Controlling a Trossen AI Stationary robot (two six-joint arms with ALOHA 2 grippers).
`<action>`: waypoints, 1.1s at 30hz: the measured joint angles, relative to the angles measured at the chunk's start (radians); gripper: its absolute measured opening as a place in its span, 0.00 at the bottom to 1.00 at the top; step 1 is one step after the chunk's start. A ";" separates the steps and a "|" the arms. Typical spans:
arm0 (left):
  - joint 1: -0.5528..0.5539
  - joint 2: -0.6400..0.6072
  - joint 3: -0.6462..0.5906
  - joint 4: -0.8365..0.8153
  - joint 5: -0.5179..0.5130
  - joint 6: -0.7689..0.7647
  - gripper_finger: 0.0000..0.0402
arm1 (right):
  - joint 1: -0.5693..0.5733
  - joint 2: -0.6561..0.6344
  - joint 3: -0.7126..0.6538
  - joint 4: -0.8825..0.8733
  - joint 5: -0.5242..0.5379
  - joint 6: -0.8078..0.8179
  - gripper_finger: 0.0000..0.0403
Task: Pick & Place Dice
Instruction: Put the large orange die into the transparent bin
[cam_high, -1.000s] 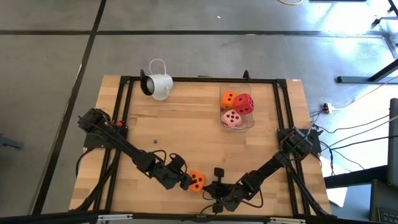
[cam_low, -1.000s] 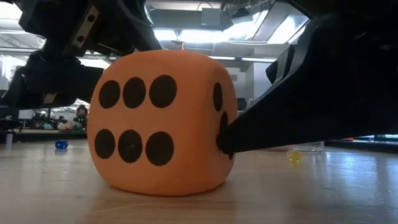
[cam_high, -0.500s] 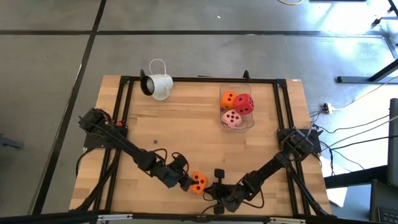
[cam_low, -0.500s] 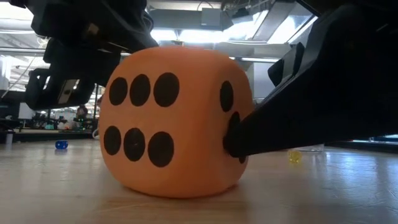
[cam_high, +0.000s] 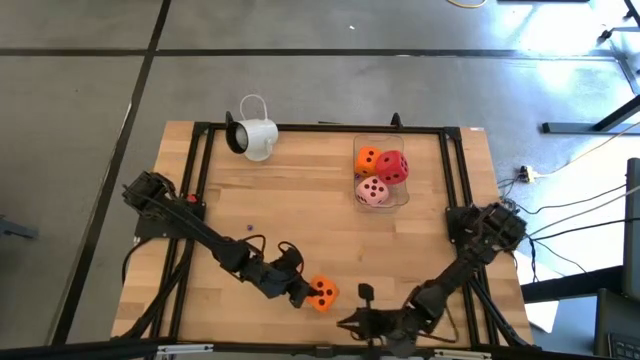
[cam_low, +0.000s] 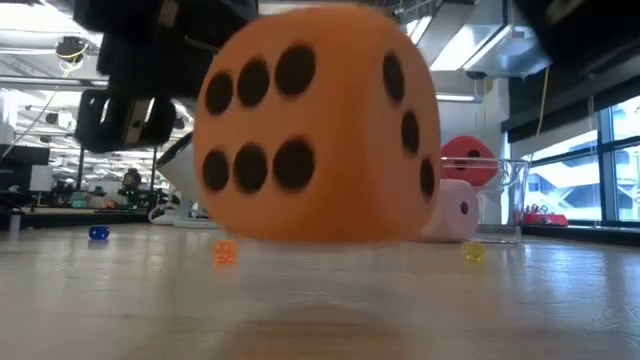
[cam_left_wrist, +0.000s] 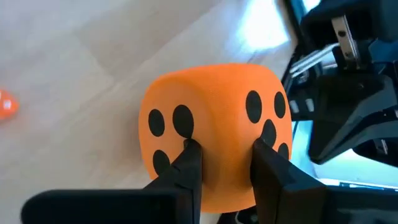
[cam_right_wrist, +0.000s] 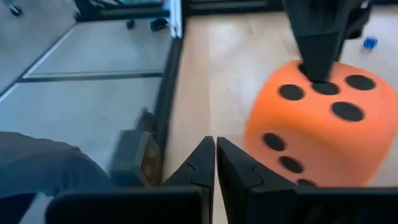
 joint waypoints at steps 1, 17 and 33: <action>0.000 -0.010 0.000 0.003 -0.009 0.019 0.18 | 0.014 -0.016 0.000 -0.003 0.008 -0.004 0.05; 0.112 -0.238 0.001 0.050 -0.388 0.910 0.19 | 0.114 -0.270 0.000 -0.173 0.392 -0.009 0.17; 0.463 -0.208 0.001 0.346 -0.292 1.402 0.18 | 0.112 -0.329 0.000 -0.223 0.637 0.040 0.17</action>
